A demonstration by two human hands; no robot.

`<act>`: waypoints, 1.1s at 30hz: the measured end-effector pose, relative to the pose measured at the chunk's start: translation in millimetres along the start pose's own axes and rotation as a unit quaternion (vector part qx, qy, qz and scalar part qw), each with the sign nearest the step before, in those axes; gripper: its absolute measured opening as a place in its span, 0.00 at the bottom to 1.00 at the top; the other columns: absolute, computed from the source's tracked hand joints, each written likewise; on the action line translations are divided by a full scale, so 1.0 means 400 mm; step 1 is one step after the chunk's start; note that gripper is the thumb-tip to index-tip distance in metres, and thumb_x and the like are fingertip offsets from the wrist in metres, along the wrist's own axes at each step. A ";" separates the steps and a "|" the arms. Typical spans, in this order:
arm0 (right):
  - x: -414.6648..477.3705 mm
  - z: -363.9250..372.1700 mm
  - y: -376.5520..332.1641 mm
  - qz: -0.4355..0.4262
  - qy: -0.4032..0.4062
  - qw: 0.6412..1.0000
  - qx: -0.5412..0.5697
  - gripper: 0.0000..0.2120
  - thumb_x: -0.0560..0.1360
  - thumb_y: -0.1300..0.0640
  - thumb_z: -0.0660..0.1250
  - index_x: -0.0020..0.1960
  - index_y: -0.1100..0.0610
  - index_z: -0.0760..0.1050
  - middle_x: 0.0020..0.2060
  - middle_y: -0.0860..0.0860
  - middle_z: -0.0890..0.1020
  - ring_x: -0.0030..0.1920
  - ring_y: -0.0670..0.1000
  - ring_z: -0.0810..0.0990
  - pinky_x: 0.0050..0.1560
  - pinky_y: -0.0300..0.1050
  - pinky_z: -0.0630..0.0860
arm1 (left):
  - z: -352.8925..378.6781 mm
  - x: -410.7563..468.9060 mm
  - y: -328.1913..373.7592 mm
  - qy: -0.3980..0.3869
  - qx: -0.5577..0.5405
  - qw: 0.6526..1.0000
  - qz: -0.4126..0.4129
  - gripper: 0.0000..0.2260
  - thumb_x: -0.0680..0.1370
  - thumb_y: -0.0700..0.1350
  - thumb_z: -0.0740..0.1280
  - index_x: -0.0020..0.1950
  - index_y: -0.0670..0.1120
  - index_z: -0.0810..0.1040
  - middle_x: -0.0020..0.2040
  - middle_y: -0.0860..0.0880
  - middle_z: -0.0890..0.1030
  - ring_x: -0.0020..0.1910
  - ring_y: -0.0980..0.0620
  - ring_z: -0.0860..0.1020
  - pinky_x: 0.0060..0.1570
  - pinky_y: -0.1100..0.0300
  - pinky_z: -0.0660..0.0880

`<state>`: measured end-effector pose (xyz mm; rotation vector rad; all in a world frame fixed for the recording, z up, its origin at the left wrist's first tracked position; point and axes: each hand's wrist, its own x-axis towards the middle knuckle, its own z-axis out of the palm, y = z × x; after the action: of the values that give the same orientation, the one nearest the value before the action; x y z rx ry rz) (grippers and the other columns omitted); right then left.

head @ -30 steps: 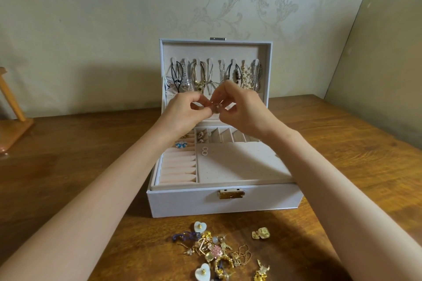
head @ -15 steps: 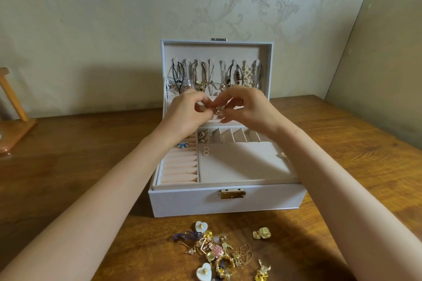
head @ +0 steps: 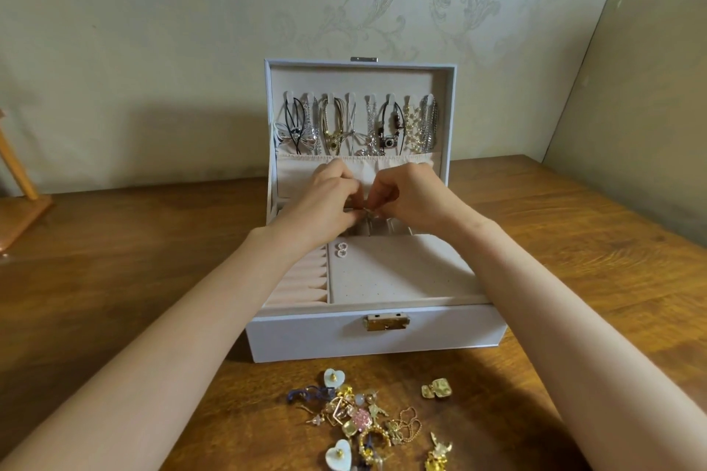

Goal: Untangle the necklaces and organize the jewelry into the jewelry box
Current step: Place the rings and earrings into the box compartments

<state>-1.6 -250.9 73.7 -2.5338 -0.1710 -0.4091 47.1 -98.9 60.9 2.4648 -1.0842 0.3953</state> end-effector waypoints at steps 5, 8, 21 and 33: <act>-0.001 0.008 0.004 -0.023 -0.010 0.999 -0.024 0.10 0.68 0.73 0.67 0.44 0.61 0.82 0.41 0.57 0.83 0.44 0.56 0.81 0.50 0.53 0.78 | -0.004 -0.003 0.005 0.007 -0.001 1.000 0.004 0.06 0.75 0.41 0.69 0.49 0.39 0.79 0.51 0.50 0.67 0.57 0.52 0.67 0.58 0.61 0.66; 0.001 0.013 0.006 -0.040 -0.006 0.997 -0.065 0.10 0.69 0.71 0.68 0.45 0.60 0.81 0.42 0.58 0.83 0.44 0.57 0.80 0.48 0.55 0.78 | -0.017 -0.004 0.010 0.022 -0.012 1.000 0.005 0.06 0.75 0.37 0.67 0.50 0.39 0.80 0.54 0.48 0.70 0.58 0.51 0.67 0.56 0.66 0.61; 0.001 0.015 -0.006 -0.038 -0.033 0.981 -0.188 0.09 0.72 0.66 0.66 0.47 0.55 0.82 0.45 0.53 0.81 0.45 0.54 0.78 0.40 0.45 0.73 | -0.026 -0.007 0.006 -0.019 -0.006 1.000 0.005 0.11 0.76 0.31 0.59 0.40 0.41 0.79 0.63 0.47 0.71 0.65 0.51 0.65 0.60 0.67 0.58; -0.003 -0.050 -0.031 0.003 -0.009 0.984 0.177 0.10 0.70 0.72 0.69 0.43 0.58 0.75 0.37 0.55 0.81 0.33 0.48 0.80 0.35 0.36 0.78 | -0.082 -0.009 0.035 0.054 -0.403 0.909 -0.093 0.11 0.75 0.32 0.66 0.54 0.44 0.77 0.48 0.45 0.81 0.39 0.54 0.83 0.38 0.66 0.78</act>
<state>-10.2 -251.5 95.7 -2.1875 -0.2223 -0.3220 31.2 -89.5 91.6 1.7519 -0.7421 0.0001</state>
